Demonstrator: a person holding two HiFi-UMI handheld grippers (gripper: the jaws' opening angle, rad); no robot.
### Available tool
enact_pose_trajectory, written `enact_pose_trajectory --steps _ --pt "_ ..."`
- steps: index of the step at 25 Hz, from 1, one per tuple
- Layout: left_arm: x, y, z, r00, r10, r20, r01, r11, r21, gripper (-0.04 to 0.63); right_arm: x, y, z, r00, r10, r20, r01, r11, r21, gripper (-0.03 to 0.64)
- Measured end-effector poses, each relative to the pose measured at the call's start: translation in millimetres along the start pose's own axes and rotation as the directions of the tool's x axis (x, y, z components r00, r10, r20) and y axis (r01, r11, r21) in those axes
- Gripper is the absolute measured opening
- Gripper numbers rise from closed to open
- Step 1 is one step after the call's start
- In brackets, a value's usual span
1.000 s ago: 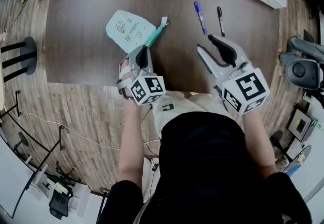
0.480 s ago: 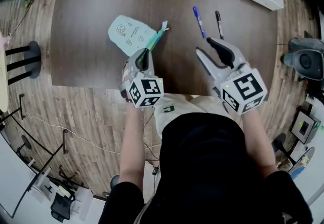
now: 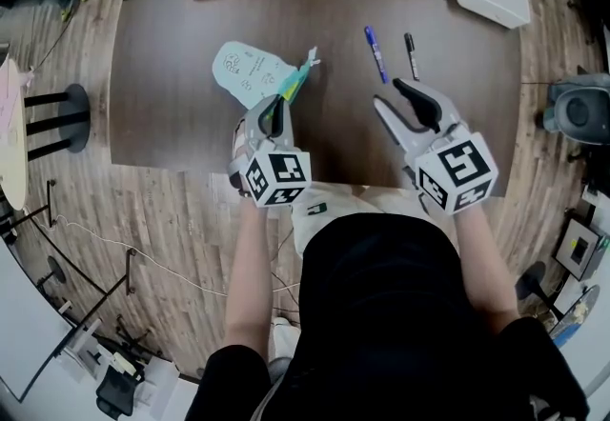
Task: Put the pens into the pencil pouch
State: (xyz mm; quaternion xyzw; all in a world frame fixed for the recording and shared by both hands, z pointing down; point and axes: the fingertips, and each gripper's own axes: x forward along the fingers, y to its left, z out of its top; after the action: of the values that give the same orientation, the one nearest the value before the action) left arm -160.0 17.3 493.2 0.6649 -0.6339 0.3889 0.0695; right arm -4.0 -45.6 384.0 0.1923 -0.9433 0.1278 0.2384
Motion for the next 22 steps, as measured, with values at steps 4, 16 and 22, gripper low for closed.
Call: enact_pose_trajectory --steps 4,16,22 --pt "-4 5 7 1.000 0.005 -0.004 -0.005 1.000 0.012 0.015 -2 -5 -2 1.000 -0.020 -0.006 0.020 1.000 -0.019 0.167" --pt "-14 19 37 1.000 0.024 -0.011 -0.024 1.000 -0.018 0.015 -1 -33 -13 0.998 -0.058 -0.019 0.058 0.998 0.002 0.156" --pt "-22 20 44 1.000 0.014 -0.011 -0.015 0.998 -0.067 0.016 4 -45 -28 0.995 -0.089 -0.049 0.090 0.996 0.017 0.146"
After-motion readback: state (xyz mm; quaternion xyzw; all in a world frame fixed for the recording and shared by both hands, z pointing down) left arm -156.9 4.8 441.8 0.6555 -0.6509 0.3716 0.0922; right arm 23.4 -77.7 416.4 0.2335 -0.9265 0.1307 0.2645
